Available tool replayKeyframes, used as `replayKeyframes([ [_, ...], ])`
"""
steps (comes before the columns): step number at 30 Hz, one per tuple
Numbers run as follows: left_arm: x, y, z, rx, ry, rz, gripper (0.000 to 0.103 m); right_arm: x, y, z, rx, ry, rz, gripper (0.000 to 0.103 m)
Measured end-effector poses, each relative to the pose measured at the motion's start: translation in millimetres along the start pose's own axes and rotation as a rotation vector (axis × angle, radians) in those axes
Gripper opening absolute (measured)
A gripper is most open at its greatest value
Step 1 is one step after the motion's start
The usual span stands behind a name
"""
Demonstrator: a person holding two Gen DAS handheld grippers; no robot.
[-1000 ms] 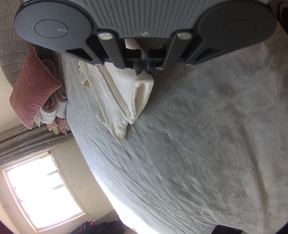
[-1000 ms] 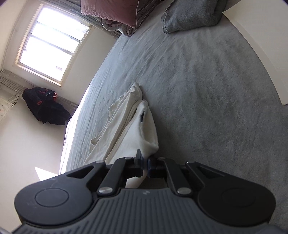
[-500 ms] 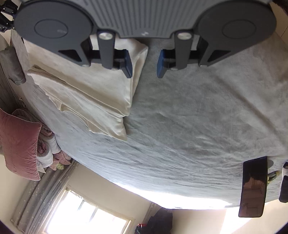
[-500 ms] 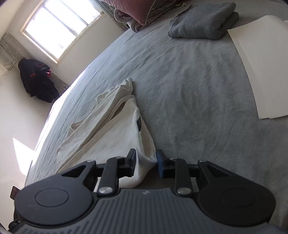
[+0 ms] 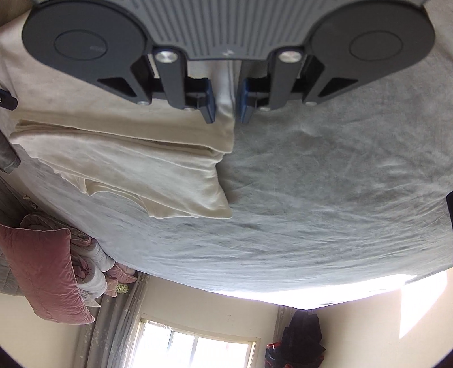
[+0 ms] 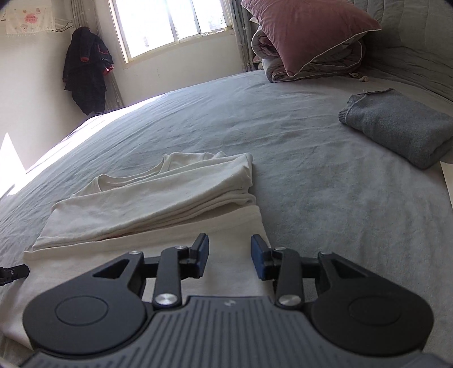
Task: Fold clothes
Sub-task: 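Fold the held edge over the shirt with both grippers and release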
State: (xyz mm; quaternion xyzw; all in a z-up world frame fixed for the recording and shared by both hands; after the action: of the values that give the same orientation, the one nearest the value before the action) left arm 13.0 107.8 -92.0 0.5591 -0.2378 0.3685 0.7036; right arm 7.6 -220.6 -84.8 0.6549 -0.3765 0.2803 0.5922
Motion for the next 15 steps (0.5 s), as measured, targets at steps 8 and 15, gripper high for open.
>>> replayKeyframes([
  [8, -1, 4, -1, -0.011, -0.021, 0.012, 0.021, -5, 0, 3, -0.010, 0.015, 0.000, 0.027],
  [15, 7, 8, -7, -0.031, 0.051, -0.075, 0.031, -1, 5, -10, -0.001, 0.060, -0.039, 0.054],
])
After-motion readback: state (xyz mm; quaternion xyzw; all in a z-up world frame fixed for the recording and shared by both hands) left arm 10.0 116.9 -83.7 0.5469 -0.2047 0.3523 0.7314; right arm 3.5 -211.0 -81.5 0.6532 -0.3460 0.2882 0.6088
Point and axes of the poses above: each gripper's, at about its wrist camera, not at the fingertips, and y roughly against the way its jaws point, z to its right, x to its top, the point moved 4 cm from there along -y, roughly the way its jaws point, and after that the axes turned 6 degrees about y, right-handed, at the moved point
